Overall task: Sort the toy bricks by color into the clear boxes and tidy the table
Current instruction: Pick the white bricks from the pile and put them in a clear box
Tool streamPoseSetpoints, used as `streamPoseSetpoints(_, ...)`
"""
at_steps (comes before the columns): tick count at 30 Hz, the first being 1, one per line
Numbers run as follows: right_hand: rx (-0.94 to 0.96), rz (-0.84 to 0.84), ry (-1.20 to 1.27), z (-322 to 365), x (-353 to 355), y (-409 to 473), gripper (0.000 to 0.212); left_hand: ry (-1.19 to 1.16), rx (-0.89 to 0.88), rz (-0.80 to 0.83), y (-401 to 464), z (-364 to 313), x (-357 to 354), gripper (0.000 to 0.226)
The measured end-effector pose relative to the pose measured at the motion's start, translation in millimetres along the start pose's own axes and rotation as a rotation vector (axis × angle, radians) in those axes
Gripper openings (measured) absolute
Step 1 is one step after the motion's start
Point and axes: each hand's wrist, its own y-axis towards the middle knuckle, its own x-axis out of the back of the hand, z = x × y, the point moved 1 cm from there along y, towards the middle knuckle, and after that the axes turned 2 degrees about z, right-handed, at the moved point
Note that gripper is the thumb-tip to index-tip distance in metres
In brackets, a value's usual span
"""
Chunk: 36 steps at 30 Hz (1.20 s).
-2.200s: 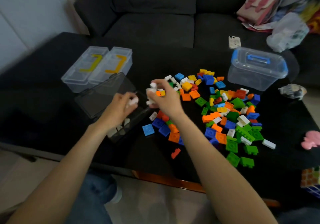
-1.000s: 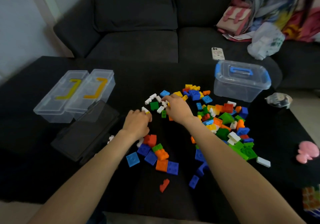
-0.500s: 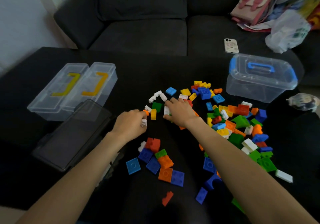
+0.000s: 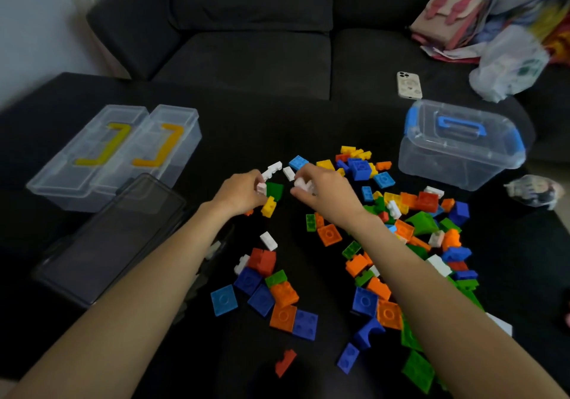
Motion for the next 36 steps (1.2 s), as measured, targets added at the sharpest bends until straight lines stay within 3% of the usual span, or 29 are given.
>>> streamPoseSetpoints(4, 0.112, 0.174, 0.053, 20.4, -17.8, -15.8, 0.024, 0.014, -0.117, 0.096, -3.1, 0.1, 0.1, 0.018)
streamPoseSetpoints(8, 0.266, 0.354, -0.183, 30.4, -38.0, -24.8, 0.035, 0.322, -0.232, 0.035, -5.6, -3.6, -4.5, 0.018)
streamPoseSetpoints(12, 0.318, 0.402, -0.266, 34.4, -43.8, -26.0, 0.039, 0.513, -0.246, -0.006, -9.7, -9.5, -11.6, 0.027)
streamPoseSetpoints(20, 0.402, 0.396, -0.356, 29.6, -45.7, -41.2, 0.045, 0.146, -0.337, -0.348, -62.9, -10.8, 11.0, 0.023)
streamPoseSetpoints(23, 0.311, 0.335, -0.275, 33.7, -46.2, -46.2, 0.039, 0.084, -0.335, -0.402, -99.3, 13.3, 15.6, 0.020)
streamPoseSetpoints(26, 0.099, 0.202, -0.165, 36.3, -44.3, -53.1, 0.038, 0.185, -0.271, -0.395, -131.4, 39.3, 16.6, 0.020)
streamPoseSetpoints(29, -0.048, 0.094, 0.166, 49.4, -36.6, -58.4, 0.036, 0.374, -0.181, -0.328, -152.1, 54.5, 16.1, 0.021)
streamPoseSetpoints(32, 0.006, 0.044, 0.483, 87.4, -28.9, -52.8, 0.034, 0.543, -0.088, -0.219, -162.9, 60.4, 15.2, 0.023)
streamPoseSetpoints(36, 0.161, 0.136, 0.345, 146.6, -35.9, -31.3, 0.034, 0.526, -0.046, -0.163, -176.2, 72.4, 20.1, 0.032)
